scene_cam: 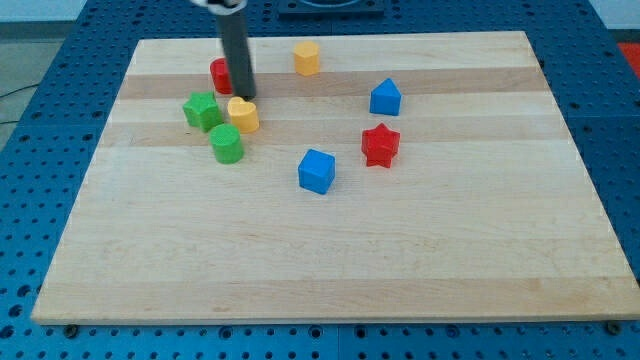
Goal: Move the green star diagonal to the green circle
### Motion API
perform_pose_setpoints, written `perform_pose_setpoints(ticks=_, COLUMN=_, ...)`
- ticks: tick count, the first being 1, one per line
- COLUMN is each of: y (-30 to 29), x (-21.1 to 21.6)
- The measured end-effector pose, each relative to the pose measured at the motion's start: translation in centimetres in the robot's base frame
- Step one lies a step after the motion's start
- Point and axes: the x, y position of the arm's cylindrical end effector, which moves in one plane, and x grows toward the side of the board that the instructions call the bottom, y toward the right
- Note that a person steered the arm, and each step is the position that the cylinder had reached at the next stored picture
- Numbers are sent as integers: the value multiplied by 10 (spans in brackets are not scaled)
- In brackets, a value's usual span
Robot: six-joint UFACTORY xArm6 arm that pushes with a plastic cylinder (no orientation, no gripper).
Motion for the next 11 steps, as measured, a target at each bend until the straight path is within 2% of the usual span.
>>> perform_pose_setpoints(ticks=1, y=12, x=38)
perform_pose_setpoints(ticks=2, y=0, x=39)
perform_pose_setpoints(ticks=4, y=-23, x=-15)
perform_pose_setpoints(ticks=5, y=-57, x=-27)
perform_pose_setpoints(ticks=6, y=-117, x=-28)
perform_pose_setpoints(ticks=7, y=-104, x=-26)
perform_pose_setpoints(ticks=8, y=-34, x=-20)
perform_pose_setpoints(ticks=9, y=-38, x=-9)
perform_pose_setpoints(ticks=10, y=-66, x=-44)
perform_pose_setpoints(ticks=11, y=-105, x=-27)
